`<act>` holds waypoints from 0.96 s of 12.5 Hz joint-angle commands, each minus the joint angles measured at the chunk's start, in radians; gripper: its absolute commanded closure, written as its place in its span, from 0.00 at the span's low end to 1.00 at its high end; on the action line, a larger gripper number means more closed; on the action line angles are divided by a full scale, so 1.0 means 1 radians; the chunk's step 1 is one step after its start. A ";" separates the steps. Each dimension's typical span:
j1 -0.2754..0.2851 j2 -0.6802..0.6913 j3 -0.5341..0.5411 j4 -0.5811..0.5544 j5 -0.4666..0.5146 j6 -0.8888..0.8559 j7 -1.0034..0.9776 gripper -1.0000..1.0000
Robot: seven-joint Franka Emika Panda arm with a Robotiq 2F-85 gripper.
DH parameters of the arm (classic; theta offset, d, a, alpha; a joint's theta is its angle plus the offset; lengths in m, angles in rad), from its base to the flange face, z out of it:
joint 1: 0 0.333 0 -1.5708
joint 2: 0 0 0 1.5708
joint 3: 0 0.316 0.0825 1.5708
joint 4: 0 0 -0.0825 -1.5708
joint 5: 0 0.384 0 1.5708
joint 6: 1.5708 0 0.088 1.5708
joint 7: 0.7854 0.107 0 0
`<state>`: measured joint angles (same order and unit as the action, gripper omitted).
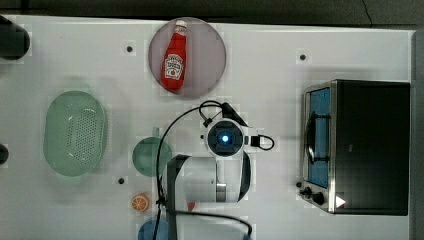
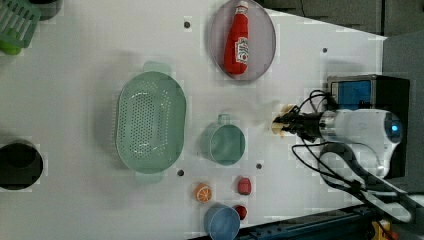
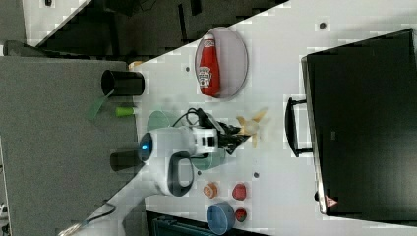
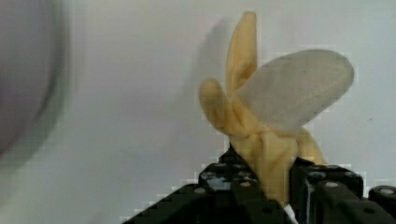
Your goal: Pick banana from table and place on oven.
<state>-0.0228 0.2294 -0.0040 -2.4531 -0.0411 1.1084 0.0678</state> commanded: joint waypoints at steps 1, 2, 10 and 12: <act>-0.001 -0.234 -0.002 0.079 0.023 -0.193 0.036 0.79; 0.001 -0.294 -0.002 0.119 0.023 -0.314 0.036 0.79; -0.010 -0.422 -0.036 0.567 0.023 -0.989 0.032 0.79; -0.022 -0.381 -0.091 0.604 0.022 -0.985 -0.041 0.79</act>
<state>-0.0149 -0.2255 -0.0705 -1.8125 -0.0230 0.1532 0.0583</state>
